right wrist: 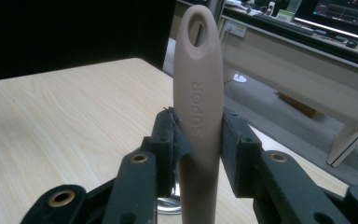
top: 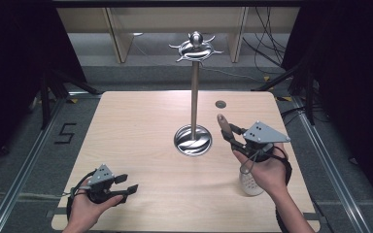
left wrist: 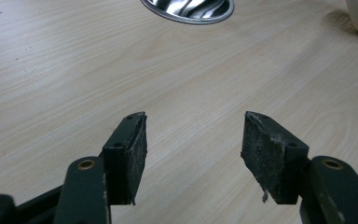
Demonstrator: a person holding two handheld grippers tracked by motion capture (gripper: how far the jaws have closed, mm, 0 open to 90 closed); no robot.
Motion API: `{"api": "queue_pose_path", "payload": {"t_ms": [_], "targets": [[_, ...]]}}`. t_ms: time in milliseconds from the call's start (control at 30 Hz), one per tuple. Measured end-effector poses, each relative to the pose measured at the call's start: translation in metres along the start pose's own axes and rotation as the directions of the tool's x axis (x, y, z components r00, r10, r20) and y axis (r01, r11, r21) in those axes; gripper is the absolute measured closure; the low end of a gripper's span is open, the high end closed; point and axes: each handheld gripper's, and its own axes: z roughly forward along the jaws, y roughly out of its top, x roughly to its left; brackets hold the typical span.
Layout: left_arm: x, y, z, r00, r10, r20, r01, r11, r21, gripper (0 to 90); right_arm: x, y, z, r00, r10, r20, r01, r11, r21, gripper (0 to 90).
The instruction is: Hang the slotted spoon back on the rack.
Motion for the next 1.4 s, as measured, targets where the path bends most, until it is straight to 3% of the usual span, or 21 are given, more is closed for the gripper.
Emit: {"api": "queue_pose_path", "payload": {"t_ms": [133, 333, 367, 400, 667, 1100, 1400], "targets": [[0.001, 0.000, 0.000, 1.0000, 0.008, -0.001, -0.008, 1.0000, -0.001, 39.5, -0.002, 0.001, -0.001, 0.9999, 0.014, 0.004, -0.014, 1.000, -0.002, 68.9], [0.000, 0.000, 0.000, 0.9999, -0.013, 0.003, 0.013, 0.9999, 0.006, 39.5, -0.002, 0.002, -0.002, 0.9993, 0.034, 0.016, -0.034, 0.999, -0.015, 68.8], [-0.001, 0.000, 0.000, 0.9999, -0.015, 0.003, 0.015, 0.9999, 0.002, 39.4, -0.001, 0.002, -0.003, 0.9983, 0.058, -0.002, -0.058, 0.998, -0.009, 68.8], [0.000, 0.000, 0.000, 1.0000, 0.002, 0.004, -0.002, 1.0000, 0.002, 39.5, -0.001, 0.002, -0.003, 0.9976, 0.069, 0.001, -0.069, 0.998, -0.008, 68.8], [0.000, 0.000, 0.000, 1.0000, 0.001, 0.003, -0.001, 1.0000, 0.002, 39.5, -0.001, 0.007, -0.005, 0.9955, 0.095, 0.004, -0.095, 0.995, -0.025, 68.9], [0.000, 0.000, 0.000, 1.0000, -0.005, -0.003, 0.005, 1.0000, -0.002, 39.5, -0.004, 0.011, -0.005, 0.9888, 0.149, -0.012, -0.149, 0.984, -0.100, 68.9], [0.000, 0.000, -0.001, 1.0000, -0.005, -0.003, 0.005, 1.0000, 0.002, 39.5, -0.004, 0.014, -0.006, 0.9893, 0.146, -0.003, -0.145, 0.982, -0.119, 68.9]]}}
